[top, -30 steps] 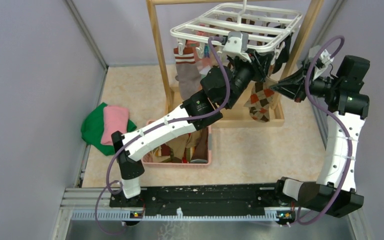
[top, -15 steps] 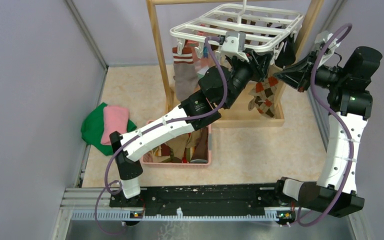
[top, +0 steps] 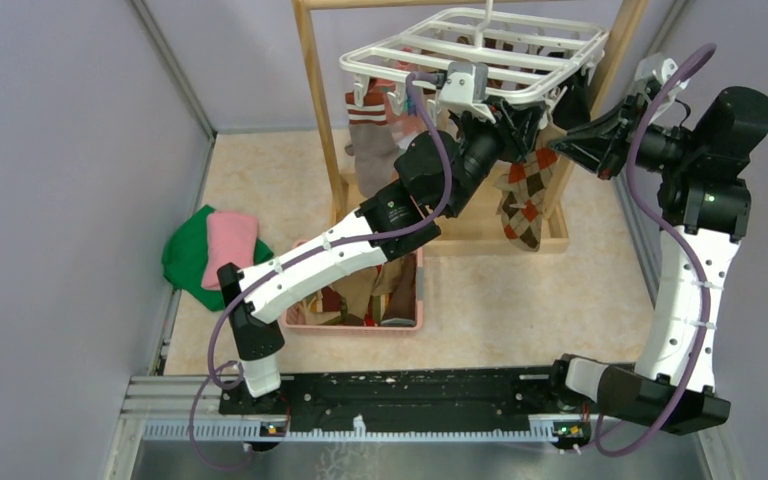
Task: Clip the socks to the hanger
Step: Clamp the sock onto the hanger.
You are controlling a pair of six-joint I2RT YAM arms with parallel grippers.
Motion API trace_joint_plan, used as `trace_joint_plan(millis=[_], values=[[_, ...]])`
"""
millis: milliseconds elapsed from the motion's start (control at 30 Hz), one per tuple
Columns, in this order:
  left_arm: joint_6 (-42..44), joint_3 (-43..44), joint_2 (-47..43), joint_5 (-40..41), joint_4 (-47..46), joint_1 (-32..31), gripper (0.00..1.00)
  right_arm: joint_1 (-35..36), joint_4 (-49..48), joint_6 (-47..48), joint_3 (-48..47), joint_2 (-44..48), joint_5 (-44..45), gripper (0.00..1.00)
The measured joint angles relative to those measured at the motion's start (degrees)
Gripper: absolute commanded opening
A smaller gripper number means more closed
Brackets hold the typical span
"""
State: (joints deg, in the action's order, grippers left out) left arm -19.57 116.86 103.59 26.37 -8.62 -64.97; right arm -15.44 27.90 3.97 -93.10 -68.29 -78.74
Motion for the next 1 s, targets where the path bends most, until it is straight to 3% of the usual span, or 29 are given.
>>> trace_joint_plan(millis=[1000], values=[[-1.4, -1.1, -0.4, 0.5, -0.2, 0.0, 0.00, 3.1, 10.9, 8.6, -4.1, 0.4, 4.8, 0.00]])
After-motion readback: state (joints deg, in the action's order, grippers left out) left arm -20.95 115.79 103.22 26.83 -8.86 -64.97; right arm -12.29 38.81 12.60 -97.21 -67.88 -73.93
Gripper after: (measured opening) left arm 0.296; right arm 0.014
